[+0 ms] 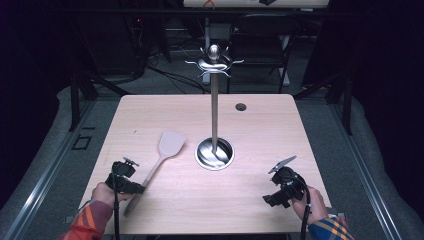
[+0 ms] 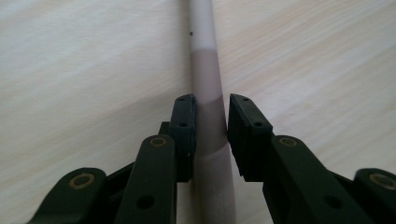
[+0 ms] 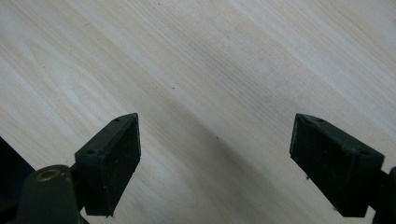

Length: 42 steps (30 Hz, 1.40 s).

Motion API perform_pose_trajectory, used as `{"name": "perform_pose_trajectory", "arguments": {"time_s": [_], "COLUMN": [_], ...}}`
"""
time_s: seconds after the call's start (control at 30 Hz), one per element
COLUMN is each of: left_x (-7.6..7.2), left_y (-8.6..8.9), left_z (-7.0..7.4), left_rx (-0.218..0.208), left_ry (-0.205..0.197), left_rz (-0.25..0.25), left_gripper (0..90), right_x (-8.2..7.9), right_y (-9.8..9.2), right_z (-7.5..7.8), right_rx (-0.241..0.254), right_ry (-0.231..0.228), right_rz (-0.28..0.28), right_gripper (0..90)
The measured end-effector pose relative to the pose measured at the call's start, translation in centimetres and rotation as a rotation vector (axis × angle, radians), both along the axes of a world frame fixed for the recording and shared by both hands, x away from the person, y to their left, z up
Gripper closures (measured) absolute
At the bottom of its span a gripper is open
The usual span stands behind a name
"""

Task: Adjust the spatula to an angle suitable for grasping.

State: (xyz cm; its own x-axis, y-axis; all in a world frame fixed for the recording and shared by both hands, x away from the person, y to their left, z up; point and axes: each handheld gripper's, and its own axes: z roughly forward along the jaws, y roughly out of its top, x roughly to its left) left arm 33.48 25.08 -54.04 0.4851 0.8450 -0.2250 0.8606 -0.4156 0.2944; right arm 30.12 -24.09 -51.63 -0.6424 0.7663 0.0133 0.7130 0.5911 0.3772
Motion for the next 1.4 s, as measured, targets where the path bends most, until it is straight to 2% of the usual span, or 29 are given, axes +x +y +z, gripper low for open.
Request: {"name": "perform_pose_trajectory", "arguments": {"time_s": [0.1,0.37,0.43,0.57,0.67,0.7,0.73,0.77,0.8,0.87,0.9,1.0,1.13,1.17,1.23,1.3,1.4], "left_x": [-0.2,-0.7,-0.8,-0.8,-0.9,-1.1,-1.1,-1.3,-1.3,-1.4,-1.4,-1.5,-1.4,-1.4,-1.4,-1.4,-1.3], "left_y": [-0.6,-2.1,-2.4,-2.2,-1.8,-1.5,-1.5,-1.6,-1.6,-2.0,-2.2,-2.9,-2.8,-2.8,-3.0,-2.9,-2.8], "left_z": [0.0,0.2,0.3,0.4,0.9,1.2,1.2,1.0,1.0,0.5,0.3,0.3,0.3,0.2,0.3,0.3,0.2], "left_rx": [-0.017,-0.06,-0.047,-0.053,-0.056,-0.004,-0.004,0.046,0.046,0.108,0.132,0.128,0.116,0.094,0.092,0.065,0.067], "left_ry": [0.014,0.015,0.007,0.01,-0.01,-0.034,-0.034,-0.041,-0.041,-0.024,-0.03,-0.034,-0.027,-0.02,-0.018,-0.004,0.0], "left_rz": [-0.012,-0.025,-0.039,-0.041,-0.038,-0.052,-0.052,-0.062,-0.062,-0.1,-0.118,-0.155,-0.153,-0.148,-0.154,-0.141,-0.138], "left_gripper": [72.0,77.3,77.1,74.7,74.7,76.3,77.8,80.0,82.1,83.2,85.1,86.1,86.6,88.1,88.7,89.6,89.4], "right_x": [0.0,0.0,0.0,0.0,0.0,0.0,0.0,0.0,0.0,0.0,0.0,0.0,0.0,-0.1,0.0,-0.1,-0.1], "right_y": [0.0,0.1,0.1,0.1,0.1,0.1,0.1,0.1,0.1,0.1,0.1,0.1,0.1,0.2,0.2,0.3,0.3], "right_z": [0.0,-0.2,-0.2,-0.2,-0.2,-0.2,-0.2,-0.2,-0.2,-0.2,-0.2,-0.2,-0.2,-0.3,-0.2,-0.2,-0.2], "right_rx": [-0.005,0.002,-0.005,-0.008,-0.007,-0.009,-0.009,-0.004,-0.01,-0.006,-0.009,-0.009,-0.009,-0.001,-0.008,-0.013,-0.012], "right_ry": [0.01,0.01,0.018,0.02,0.017,0.018,0.018,0.02,0.02,0.021,0.024,0.026,0.03,0.028,0.029,0.028,0.028], "right_rz": [0.001,-0.002,0.004,0.006,0.006,0.006,0.006,0.007,0.008,0.008,0.015,0.016,0.016,0.017,0.02,0.02,0.019], "right_gripper": [15.9,15.8,15.8,15.8,15.7,15.7,15.7,15.7,15.7,15.8,15.7,15.6,15.6,15.6,15.6,15.8,15.8]}}
